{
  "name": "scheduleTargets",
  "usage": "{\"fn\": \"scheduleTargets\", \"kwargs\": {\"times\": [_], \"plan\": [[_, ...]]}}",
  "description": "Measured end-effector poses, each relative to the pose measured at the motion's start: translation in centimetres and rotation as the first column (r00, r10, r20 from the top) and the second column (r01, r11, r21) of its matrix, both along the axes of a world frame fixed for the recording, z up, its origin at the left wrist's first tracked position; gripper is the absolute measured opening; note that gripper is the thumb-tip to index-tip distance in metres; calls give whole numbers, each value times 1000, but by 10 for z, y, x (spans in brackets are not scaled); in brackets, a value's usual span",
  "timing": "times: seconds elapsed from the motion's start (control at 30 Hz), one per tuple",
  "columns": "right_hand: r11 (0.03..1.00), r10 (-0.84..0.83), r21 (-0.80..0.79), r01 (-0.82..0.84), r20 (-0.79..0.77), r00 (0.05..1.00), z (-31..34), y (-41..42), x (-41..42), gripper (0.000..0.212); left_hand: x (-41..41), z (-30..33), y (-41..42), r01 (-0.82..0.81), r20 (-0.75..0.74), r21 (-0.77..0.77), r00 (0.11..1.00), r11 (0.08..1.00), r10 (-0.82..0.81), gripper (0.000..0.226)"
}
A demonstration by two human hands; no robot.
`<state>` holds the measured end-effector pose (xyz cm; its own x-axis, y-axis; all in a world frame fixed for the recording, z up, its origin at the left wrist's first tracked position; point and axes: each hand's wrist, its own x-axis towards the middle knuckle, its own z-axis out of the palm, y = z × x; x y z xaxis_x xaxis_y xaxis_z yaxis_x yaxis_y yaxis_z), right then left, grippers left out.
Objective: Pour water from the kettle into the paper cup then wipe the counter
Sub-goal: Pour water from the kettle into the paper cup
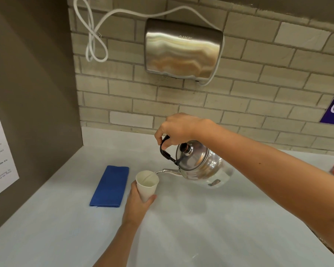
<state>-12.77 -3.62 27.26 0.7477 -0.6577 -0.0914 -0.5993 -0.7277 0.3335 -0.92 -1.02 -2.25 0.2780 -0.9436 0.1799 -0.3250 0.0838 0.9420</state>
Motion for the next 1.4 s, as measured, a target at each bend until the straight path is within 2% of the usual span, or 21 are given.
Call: {"fn": "scheduleTargets", "kwargs": {"times": [0.37,1.03,1.23,1.4], "plan": [[1000,23,-13,-23,-37,999,-1,-3,4,13,0,2,2,0,14,-9,1000,1000,0,82],[998,59,3,-59,17,998,-12,-7,2,14,0,0,-1,-4,3,-8,1000,1000,4,82],[999,31,38,-35,91,995,-14,-10,-6,16,0,0,1,-21,30,9,999,1000,20,86],[995,-41,102,18,230,972,-19,-22,-33,20,0,2,3,-4,20,-6,1000,1000,4,84]]}}
